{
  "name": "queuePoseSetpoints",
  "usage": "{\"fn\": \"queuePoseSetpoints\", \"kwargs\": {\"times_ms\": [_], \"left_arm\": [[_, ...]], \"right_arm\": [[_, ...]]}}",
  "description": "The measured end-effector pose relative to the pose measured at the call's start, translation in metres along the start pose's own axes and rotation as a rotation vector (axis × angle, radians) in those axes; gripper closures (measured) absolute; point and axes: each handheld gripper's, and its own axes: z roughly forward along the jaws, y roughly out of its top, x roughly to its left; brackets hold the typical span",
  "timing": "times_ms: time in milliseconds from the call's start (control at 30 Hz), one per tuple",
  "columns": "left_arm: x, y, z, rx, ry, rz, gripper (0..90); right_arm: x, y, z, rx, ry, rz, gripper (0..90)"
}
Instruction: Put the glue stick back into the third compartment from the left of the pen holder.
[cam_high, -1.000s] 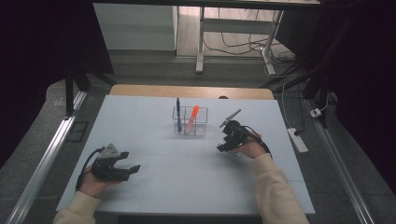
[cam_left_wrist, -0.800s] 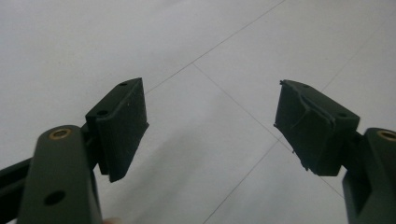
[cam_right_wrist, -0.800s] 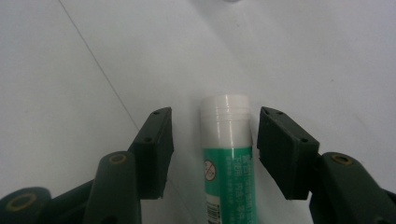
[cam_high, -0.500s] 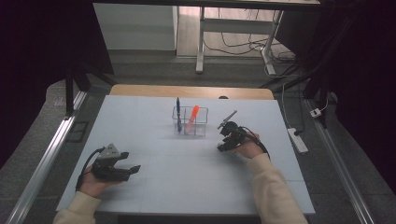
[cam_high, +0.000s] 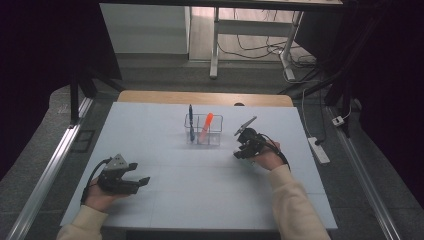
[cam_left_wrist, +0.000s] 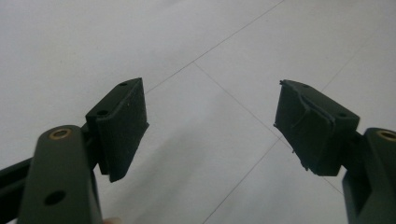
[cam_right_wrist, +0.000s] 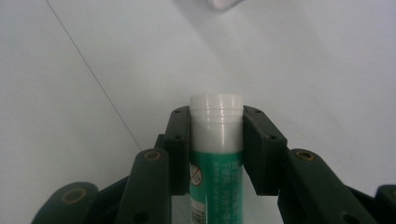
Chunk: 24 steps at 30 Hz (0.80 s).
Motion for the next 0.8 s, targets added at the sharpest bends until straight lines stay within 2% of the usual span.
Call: {"fn": "queuePoseSetpoints", "kwargs": {"times_ms": [233,367,600,800], "left_arm": [[0.000,0.000,-0.002,-0.014,0.015,-0.004,25.0],[0.000,0.000,-0.001,-0.011,0.013,-0.003,25.0],[0.000,0.000,-0.001,-0.006,0.009,0.000,25.0],[-0.001,0.000,0.000,-0.002,0.007,0.003,25.0]], "right_arm": [[-0.003,0.000,-0.031,-0.174,0.019,0.027,64.9],[-0.005,-0.002,-0.042,-0.241,0.015,0.046,64.9],[-0.007,-0.003,-0.051,-0.316,0.021,0.079,64.9],[-0.006,-0.003,-0.056,-0.356,0.025,0.076,64.8]]}}
